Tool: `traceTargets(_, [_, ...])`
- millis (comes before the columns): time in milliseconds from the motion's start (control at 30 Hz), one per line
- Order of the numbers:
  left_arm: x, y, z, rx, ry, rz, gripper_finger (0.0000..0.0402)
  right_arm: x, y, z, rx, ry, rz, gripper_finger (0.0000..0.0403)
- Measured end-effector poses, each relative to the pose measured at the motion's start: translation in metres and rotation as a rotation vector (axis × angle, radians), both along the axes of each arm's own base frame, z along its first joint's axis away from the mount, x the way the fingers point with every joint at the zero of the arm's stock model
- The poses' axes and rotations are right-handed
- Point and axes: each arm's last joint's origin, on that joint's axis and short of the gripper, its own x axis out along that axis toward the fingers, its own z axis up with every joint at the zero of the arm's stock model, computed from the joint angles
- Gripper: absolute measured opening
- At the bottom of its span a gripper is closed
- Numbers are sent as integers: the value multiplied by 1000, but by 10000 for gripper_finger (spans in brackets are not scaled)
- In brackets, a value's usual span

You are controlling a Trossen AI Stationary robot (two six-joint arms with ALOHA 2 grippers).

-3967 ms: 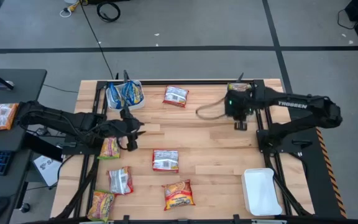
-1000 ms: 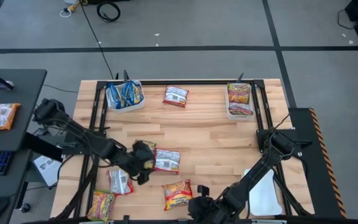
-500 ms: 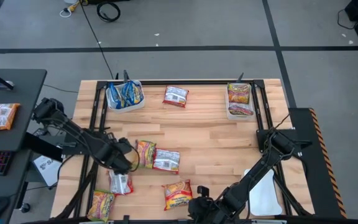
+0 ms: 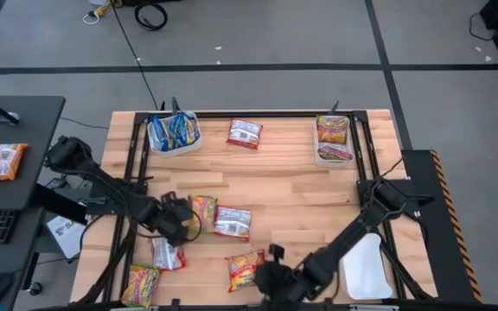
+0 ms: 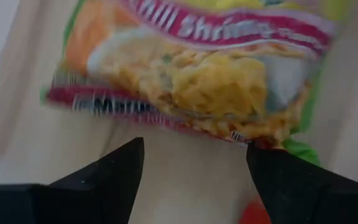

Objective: Sort Maruchan noodles
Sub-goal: Put the green noodle pack into the top right white bin

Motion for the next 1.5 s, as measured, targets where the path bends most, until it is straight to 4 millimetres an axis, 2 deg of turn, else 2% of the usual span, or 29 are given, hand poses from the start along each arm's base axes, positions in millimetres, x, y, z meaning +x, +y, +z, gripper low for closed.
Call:
traceTargets(167, [24,-10,1,-23,-278,-33,288,32,-46,0,12,-11,-149,96])
traceTargets(333, [55,-19,9,-47,-537,-170,288,57,-101,-9,46,50,-251,96])
traceTargets(467, [68,-22,20,-61,-536,-263,288,68,-134,-11,76,87,-309,95])
traceTargets(633, [61,-29,43,-6,-369,-310,288,74,-165,-20,138,163,-330,95])
traceTargets(767, [49,-39,51,38,-292,-311,288,72,-178,-32,183,229,-321,95])
traceTargets(967, [32,-59,46,53,-347,-299,288,66,-185,-50,246,294,-301,95])
traceTargets(1267, [22,-66,41,48,-416,-224,288,71,-183,-66,370,170,-162,95])
traceTargets(1333, [21,-68,41,12,-409,-212,288,71,-183,-66,386,158,-149,95])
traceTargets(1400, [20,-71,39,-94,-354,-235,288,72,-183,-66,388,155,-148,95])
traceTargets(1500, [15,-83,25,-198,-239,-276,288,71,-181,-66,381,148,-156,95])
